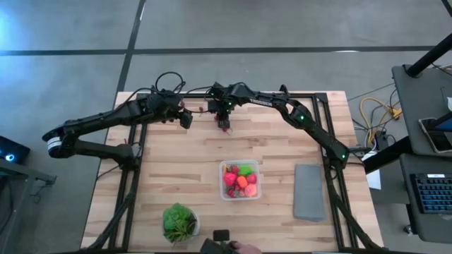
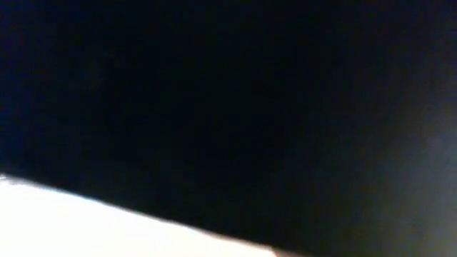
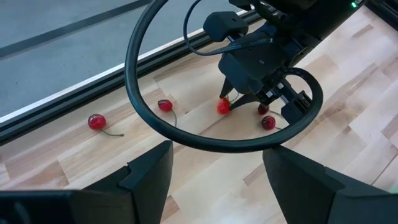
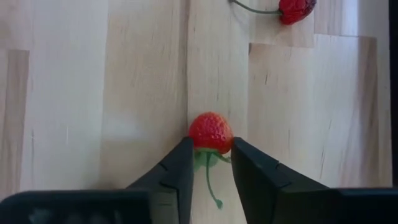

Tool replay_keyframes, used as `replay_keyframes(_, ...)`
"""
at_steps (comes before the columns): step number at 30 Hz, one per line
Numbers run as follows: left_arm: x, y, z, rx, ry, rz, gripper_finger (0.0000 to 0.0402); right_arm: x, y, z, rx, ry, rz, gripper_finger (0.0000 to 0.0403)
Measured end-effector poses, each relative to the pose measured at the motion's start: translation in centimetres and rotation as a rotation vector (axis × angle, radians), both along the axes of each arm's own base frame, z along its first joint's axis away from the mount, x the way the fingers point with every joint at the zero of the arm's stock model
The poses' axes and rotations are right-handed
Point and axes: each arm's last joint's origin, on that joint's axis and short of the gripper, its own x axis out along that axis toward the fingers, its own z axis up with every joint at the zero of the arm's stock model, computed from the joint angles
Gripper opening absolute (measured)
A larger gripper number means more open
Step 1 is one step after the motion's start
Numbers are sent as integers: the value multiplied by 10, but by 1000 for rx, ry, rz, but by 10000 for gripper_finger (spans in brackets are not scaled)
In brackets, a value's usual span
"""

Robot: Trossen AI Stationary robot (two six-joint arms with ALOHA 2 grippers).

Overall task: Pick and placing Produce into tupperware
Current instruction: Put the red strawberry into the transparent bin

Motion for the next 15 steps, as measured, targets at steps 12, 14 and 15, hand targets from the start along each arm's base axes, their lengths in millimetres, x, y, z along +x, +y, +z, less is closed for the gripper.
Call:
replay_keyframes(12, 0, 0, 0, 0, 0, 0, 235, 1, 4, 0, -20, 18, -19, 74)
replay_keyframes(14, 0, 0, 0, 0, 0, 0, 235, 1, 5, -1, -24, 26, -20, 71)
replay_keyframes(15, 0, 0, 0, 0, 0, 0, 235, 1, 5, -1, -26, 28, -20, 71)
